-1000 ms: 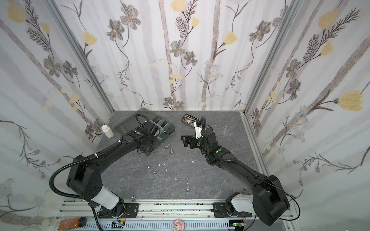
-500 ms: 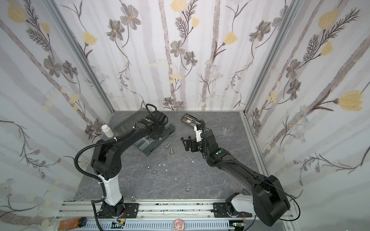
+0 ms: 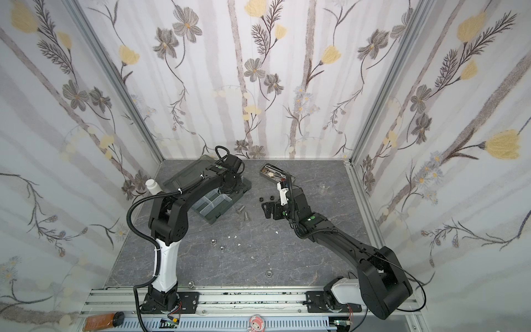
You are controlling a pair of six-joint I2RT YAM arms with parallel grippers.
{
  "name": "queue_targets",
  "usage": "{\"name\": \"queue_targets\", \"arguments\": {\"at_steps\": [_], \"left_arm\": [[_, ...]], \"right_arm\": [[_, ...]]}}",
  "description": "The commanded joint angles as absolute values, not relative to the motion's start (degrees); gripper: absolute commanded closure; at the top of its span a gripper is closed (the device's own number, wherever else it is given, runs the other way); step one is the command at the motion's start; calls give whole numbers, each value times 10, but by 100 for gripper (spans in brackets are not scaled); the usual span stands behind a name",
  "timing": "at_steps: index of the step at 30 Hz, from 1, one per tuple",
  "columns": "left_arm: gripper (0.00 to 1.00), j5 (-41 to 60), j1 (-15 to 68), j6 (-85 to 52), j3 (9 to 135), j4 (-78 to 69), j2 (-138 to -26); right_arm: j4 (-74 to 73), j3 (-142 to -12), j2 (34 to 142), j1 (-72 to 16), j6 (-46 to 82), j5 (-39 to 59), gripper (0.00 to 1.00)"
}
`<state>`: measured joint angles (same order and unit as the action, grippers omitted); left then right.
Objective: Sort the screws and nuts into containers
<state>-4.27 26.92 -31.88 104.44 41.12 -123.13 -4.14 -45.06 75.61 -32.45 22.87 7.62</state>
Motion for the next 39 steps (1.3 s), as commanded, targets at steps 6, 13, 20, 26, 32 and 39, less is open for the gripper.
{"name": "queue_targets", "arguments": {"at_steps": [6, 13, 20, 26, 32, 39], "left_arm": [[67, -35, 260, -311, 1054, 414, -1247], [45, -37, 258, -306, 1064, 417, -1233], [33, -37, 258, -308, 1012, 392, -1168], [30, -27, 259, -311, 914, 348, -1074], [27, -22, 259, -311, 817, 323, -980], [20, -10, 259, -315, 711, 285, -891]], "right_arm": [[-49, -453, 760, -325, 226, 84, 0], [-25, -463, 762, -331, 226, 86, 0], [55, -484, 753, -344, 221, 67, 3], [142, -505, 754, -383, 213, 10, 7], [215, -519, 774, -445, 222, -48, 11], [251, -501, 780, -499, 258, -59, 20]]}}
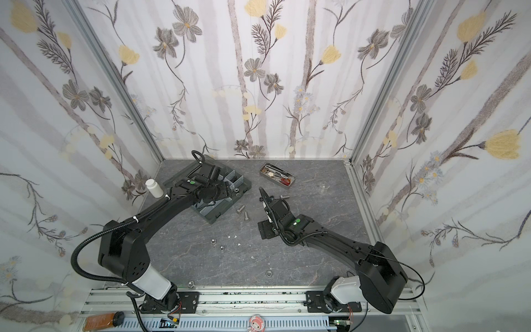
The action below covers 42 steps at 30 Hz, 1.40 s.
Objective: Sort the screws and nuts into containers
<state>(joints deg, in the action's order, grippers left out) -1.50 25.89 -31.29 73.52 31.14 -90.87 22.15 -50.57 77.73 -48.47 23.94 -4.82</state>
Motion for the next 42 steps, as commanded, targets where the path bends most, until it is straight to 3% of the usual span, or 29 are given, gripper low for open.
{"name": "queue_targets", "arguments": {"at_steps": [1, 14, 42], "left_arm": [[19, -12, 259, -316, 699, 279, -881], [16, -2, 255, -329, 586, 225, -827], [15, 1, 232, -327, 563, 214, -824]], "right_arm": [[255, -499, 783, -506, 262, -59, 22], [288, -470, 809, -594, 317, -68, 43], [289, -397, 797, -709, 370, -34, 53]]}}
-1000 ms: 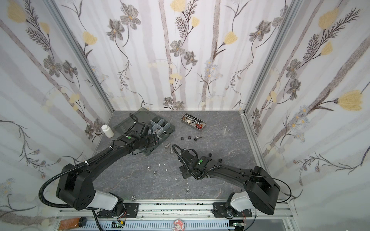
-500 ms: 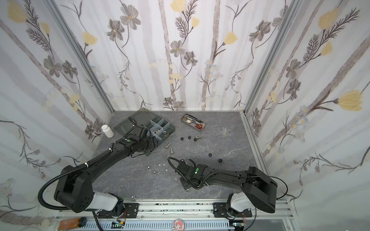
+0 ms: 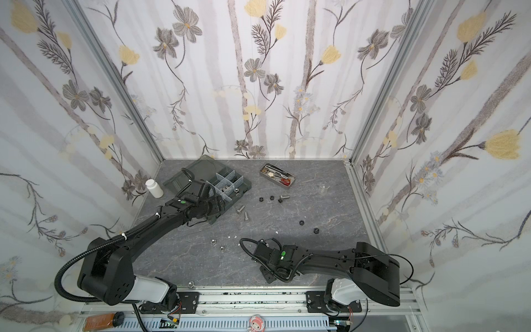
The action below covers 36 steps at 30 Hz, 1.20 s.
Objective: Sort the screws and nuts into containers
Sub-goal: 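Lower the right gripper onto a silver hex nut near the table edge and close it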
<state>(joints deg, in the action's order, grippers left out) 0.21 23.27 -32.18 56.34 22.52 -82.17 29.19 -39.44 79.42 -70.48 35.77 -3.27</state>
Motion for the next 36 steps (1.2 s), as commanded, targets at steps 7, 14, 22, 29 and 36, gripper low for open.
{"name": "queue_targets", "arguments": {"at_steps": [7, 14, 22, 29, 36], "left_arm": [[15, 1, 229, -327, 556, 211, -821], [15, 2, 226, -328, 554, 210, -818], [14, 2, 226, -329, 547, 208, -805], [12, -3, 224, -336, 530, 208, -781], [1, -24, 222, -328, 495, 218, -724]], "right_arm": [[287, -399, 818, -717, 371, -26, 55], [286, -400, 827, -719, 370, -26, 64], [287, -409, 830, -718, 368, -39, 75], [285, -450, 835, -712, 352, -53, 78], [283, -499, 861, -671, 313, -36, 78]]}}
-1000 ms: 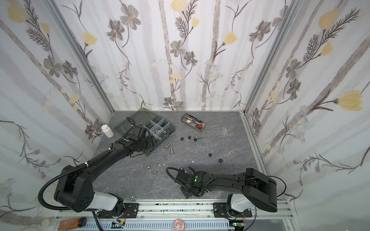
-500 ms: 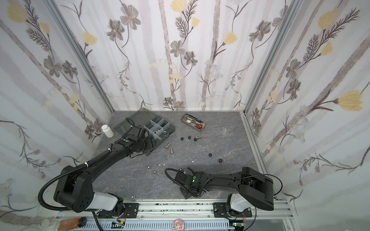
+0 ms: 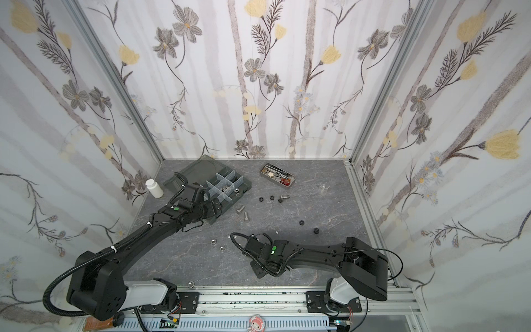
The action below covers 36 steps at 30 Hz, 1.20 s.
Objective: Sort the screws and nuts into containers
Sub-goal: 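Lower the right gripper onto a silver hex nut near the table edge and close it, then carry the hex nut with the right gripper over the organizer compartment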
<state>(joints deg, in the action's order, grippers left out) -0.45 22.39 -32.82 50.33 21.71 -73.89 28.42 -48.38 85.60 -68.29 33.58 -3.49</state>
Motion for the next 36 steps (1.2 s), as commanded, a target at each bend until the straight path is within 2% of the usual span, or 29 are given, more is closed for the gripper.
{"name": "queue_targets", "arguments": {"at_steps": [1, 17, 36], "left_arm": [[0, -25, 222, -326, 489, 220, -706], [0, -2, 221, -325, 439, 280, -637], [1, 22, 221, -336, 431, 279, -657]], "right_arm": [[282, -508, 864, -663, 307, -33, 78], [266, -694, 1002, -526, 191, 2, 79], [246, -988, 1194, -407, 153, 62, 80]]}}
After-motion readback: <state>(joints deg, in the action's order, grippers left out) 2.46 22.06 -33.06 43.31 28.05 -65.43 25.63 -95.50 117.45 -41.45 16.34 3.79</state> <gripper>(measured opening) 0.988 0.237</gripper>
